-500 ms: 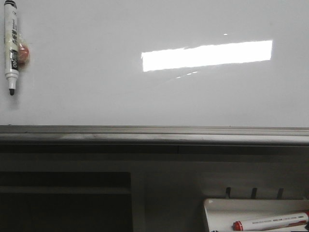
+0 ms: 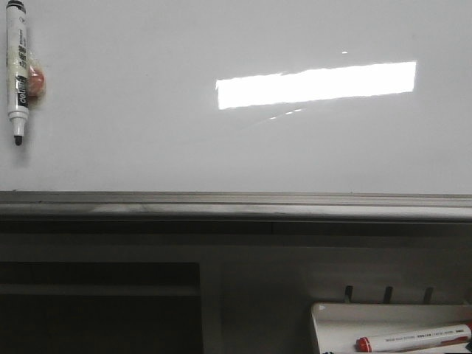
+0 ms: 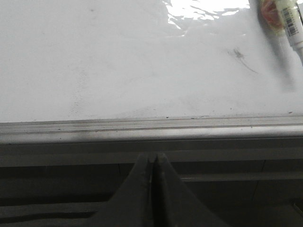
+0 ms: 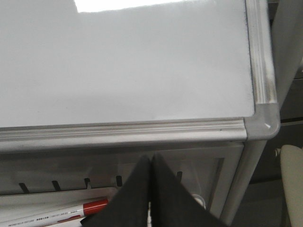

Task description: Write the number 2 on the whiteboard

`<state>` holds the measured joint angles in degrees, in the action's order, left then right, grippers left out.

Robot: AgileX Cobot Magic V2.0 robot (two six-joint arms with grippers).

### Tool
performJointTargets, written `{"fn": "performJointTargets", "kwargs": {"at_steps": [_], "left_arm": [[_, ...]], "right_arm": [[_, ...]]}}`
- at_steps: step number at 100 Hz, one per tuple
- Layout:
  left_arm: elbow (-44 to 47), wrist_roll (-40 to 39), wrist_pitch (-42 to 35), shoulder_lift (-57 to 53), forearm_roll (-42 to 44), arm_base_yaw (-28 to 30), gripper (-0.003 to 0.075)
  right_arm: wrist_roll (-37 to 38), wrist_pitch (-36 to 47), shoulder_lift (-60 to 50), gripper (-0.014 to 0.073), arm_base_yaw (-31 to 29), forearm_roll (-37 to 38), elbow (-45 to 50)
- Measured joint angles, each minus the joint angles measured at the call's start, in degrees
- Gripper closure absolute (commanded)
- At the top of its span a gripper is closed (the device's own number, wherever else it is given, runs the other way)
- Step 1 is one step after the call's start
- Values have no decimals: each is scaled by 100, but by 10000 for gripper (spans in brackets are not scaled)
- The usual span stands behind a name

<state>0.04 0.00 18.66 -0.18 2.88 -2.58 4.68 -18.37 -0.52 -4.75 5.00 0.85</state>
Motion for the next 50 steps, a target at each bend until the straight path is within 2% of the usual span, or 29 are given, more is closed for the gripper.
{"fn": "performJointTargets", "kwargs": {"at_steps": [31, 50], "left_arm": [[0, 0, -50, 0, 112, 0, 741], [0, 0, -1109, 0, 125, 0, 741]], "right_arm": [[0, 67, 0, 655, 0, 92, 0], [0, 1073, 0, 655, 0, 155, 0]]}}
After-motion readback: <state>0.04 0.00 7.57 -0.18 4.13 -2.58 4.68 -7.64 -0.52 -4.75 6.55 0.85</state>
